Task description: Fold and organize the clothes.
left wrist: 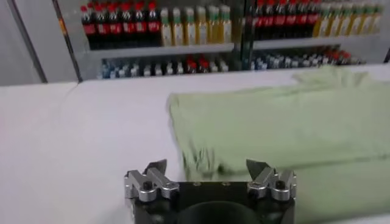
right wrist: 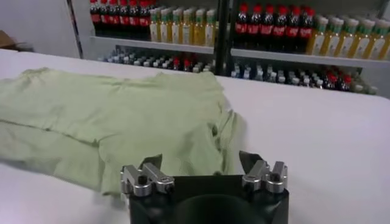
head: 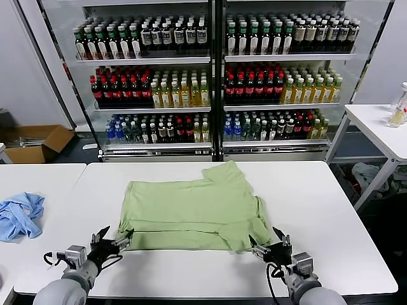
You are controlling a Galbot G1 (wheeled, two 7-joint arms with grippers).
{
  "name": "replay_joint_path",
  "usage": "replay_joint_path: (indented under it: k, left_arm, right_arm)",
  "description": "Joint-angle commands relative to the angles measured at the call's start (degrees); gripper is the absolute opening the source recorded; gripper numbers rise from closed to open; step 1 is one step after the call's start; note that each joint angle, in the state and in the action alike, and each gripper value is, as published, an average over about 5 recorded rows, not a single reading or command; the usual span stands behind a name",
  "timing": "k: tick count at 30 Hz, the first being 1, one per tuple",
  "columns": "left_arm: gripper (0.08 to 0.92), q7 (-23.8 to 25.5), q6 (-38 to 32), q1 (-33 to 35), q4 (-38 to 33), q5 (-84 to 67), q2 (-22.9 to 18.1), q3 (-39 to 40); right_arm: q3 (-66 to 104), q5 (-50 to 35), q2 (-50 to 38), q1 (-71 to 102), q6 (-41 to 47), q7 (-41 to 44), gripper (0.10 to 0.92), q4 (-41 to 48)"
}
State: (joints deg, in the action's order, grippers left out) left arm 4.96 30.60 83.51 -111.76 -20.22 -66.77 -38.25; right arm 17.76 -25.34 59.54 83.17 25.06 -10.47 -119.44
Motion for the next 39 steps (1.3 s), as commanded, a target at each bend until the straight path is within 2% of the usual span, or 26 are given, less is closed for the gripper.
replay_joint_path:
  k: [1,3,23,27,33,39]
  left_arm:
    - [0.803,-0.6,2.4,3.5,-1.7,2.2,-0.2,-0.4]
    - [0.770,-0.6,2.4,3.4,-1.5,2.2,-0.2,-0.5]
    - [0.177,0.4,2.4,2.7,-2.0,0.8,-1.7,0.3]
    - [0.097,0.5,2.3,4.6,-5.3,-0.1,-1.5,-0.3]
    - [0.089,0.7,2.2,9.0,-11.7,-0.6,-1.1,-1.5]
    - [0.089,1.0,2.0,15.4,-16.4,0.2,-0.6,-2.6]
  right_arm:
    - [0.2,0.0,0.5,2.8,-0.2,-0.8,0.757,0.1]
    - [0.0,-0.3,0.6,2.3,-0.8,-1.0,0.697,0.9]
    - [0.7,-1.7,-0.4,0.4,-1.7,-0.1,0.133,2.4]
    - [3.3,-3.9,-2.0,1.9,-1.2,0.6,0.109,-0.8]
    - [9.7,-6.1,-3.9,7.9,-0.4,1.8,0.109,-7.2]
    - [14.5,-3.9,-4.2,17.1,-1.1,3.6,0.109,-12.1]
